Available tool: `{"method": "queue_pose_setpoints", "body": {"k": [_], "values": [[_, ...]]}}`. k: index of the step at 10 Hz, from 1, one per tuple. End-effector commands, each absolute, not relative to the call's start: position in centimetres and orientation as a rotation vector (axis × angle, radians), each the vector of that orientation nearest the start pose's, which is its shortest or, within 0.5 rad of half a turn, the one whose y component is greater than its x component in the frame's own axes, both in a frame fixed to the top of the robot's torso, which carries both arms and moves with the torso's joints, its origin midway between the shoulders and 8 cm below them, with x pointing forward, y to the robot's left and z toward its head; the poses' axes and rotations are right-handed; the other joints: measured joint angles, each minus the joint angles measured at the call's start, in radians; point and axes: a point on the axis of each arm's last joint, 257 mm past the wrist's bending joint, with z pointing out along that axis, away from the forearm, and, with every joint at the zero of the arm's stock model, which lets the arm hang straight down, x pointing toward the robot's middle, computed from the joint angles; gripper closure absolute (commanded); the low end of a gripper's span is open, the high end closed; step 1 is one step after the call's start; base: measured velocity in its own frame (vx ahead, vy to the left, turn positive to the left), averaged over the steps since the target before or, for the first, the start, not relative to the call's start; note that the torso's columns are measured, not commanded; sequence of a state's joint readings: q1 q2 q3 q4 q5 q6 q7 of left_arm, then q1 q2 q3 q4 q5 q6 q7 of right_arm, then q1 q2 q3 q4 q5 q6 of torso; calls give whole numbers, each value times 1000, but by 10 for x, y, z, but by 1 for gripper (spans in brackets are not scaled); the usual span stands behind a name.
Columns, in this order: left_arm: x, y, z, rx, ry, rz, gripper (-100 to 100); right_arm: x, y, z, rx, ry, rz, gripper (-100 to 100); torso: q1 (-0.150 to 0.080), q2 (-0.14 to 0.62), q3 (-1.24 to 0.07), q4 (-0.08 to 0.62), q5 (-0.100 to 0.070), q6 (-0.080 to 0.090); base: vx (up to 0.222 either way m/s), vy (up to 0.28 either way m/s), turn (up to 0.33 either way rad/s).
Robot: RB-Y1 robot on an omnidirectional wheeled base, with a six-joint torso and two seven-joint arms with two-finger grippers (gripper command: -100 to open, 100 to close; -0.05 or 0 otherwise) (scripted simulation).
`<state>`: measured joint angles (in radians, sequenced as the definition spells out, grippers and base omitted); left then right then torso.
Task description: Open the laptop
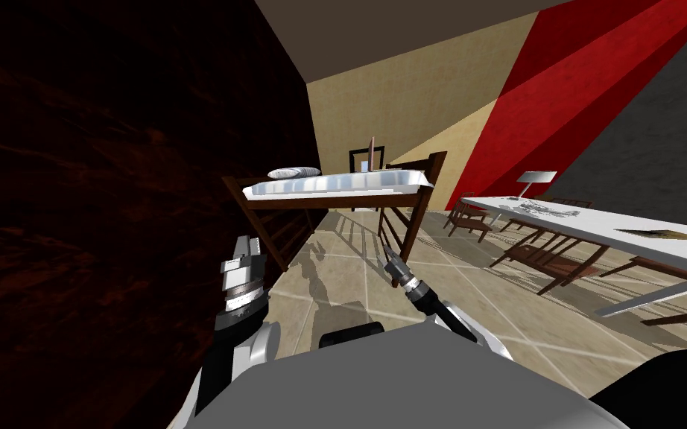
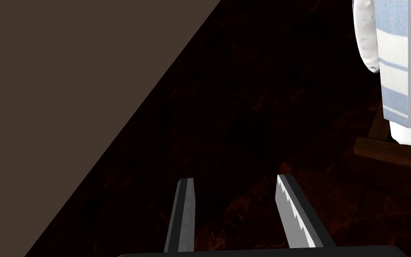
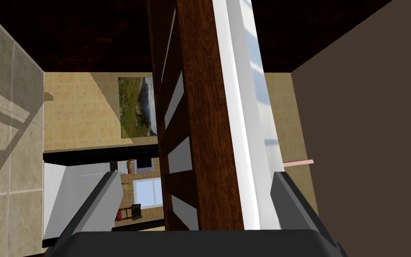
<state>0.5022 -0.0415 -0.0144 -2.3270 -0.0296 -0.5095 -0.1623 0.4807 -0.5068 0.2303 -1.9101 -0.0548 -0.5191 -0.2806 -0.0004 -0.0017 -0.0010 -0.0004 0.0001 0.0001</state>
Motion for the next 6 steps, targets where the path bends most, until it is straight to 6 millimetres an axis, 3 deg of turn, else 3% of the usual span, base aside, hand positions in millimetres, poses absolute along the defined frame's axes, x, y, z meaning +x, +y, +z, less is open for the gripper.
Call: {"method": "queue_pose_setpoints", "body": {"k": [1,2,3,4,5,6], "values": [[333,274,46,-569,594,-1154,0,368,-220,-202,839,1364,1566,-100,1,2,1,0,0,0,-80,75,68],[333,274,46,-569,594,-1154,0,368,-221,-203,833,1374,1561,-100,0,2,1,1,0,0,-40,22,-17],[333,274,46,-569,594,-1154,0,364,-225,-226,863,1434,1557,-100,-3,0,0,0,-1,0,-73,58,158],[333,274,46,-569,594,-1154,0,363,-229,-227,844,1463,1543,-100,-1,2,1,0,-1,-1,-62,56,86],[333,274,46,-569,594,-1154,0,360,-233,-248,878,1511,1540,-100,0,2,1,0,0,0,-65,71,135],[333,274,46,-569,594,-1154,0,358,-240,-251,860,1547,1516,-100,2,2,1,0,0,0,-53,73,81]]}}
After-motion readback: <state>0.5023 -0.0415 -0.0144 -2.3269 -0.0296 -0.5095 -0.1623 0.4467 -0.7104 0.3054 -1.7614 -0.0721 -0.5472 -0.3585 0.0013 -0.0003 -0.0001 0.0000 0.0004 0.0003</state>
